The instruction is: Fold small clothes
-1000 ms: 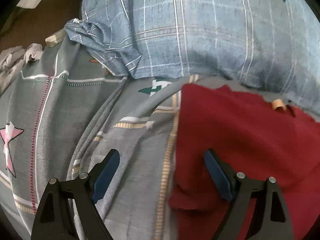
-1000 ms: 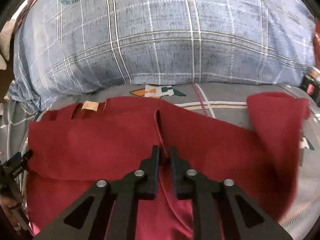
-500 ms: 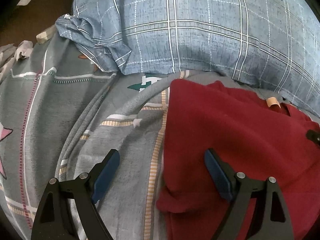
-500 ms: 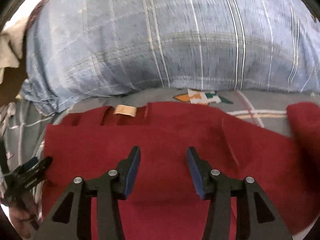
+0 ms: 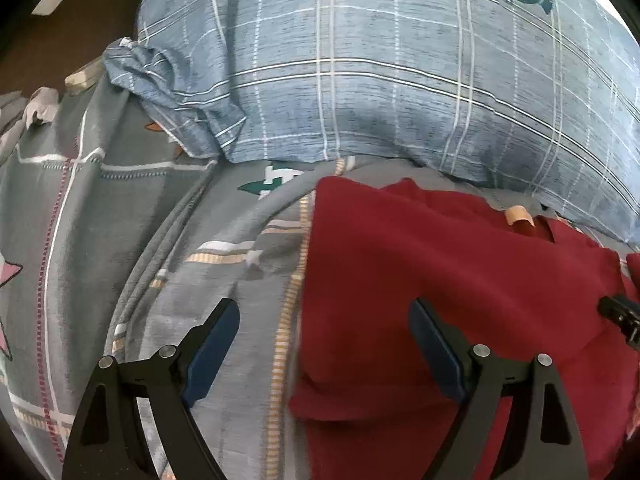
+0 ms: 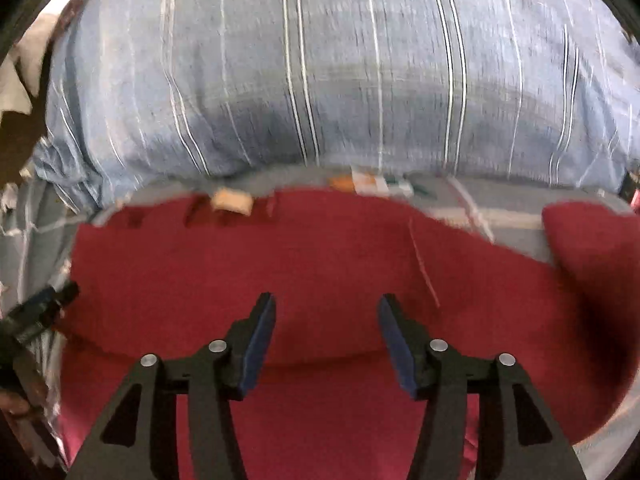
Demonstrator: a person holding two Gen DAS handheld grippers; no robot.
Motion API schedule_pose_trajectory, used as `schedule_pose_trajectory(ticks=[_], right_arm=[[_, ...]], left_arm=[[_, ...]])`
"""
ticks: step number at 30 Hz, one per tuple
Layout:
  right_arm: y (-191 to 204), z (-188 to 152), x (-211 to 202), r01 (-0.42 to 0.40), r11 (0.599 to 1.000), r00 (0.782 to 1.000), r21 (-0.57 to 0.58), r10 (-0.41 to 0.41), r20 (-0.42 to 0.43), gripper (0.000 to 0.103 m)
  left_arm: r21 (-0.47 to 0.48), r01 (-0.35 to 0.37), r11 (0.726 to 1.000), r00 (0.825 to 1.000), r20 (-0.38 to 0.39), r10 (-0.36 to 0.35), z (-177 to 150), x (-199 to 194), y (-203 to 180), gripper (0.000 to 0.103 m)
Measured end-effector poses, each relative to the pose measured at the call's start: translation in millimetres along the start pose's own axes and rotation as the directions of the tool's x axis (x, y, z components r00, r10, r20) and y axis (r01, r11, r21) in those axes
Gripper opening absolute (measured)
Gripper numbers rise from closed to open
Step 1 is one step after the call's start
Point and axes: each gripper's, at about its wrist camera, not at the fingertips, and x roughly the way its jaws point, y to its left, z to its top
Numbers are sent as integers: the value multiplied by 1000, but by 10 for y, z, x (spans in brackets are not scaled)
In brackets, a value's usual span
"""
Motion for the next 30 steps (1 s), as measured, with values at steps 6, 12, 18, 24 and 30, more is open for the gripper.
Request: schedule_pose_trajectory(ticks=[6,12,18,24,30], right_arm=[[55,-1,-77,-3,1000,1000,-19,3,3,55],[9,-56,-221,-15,1000,1000,-9,15,7,56],[-74,-109,-144,-28,1000,1000,5,28,-13,61],[-293,-168,-299,-76,994,997,73,76,4,69],[-367,-247,-307,-83,993,996,85,81,29,69]], left_arm=[[19,-4,1000,1000,-7,4,-17,-6,-76,87],[28,6,1000,1000,1,-6,-18,-29,-115,87],[-1,32,999,996,-88,-32,-31,198,-77,88],[8,24,1000,997,-75,-23,-9,203,-110,88],[7,42,999,998,-36,-42,-40,87,-131,88]])
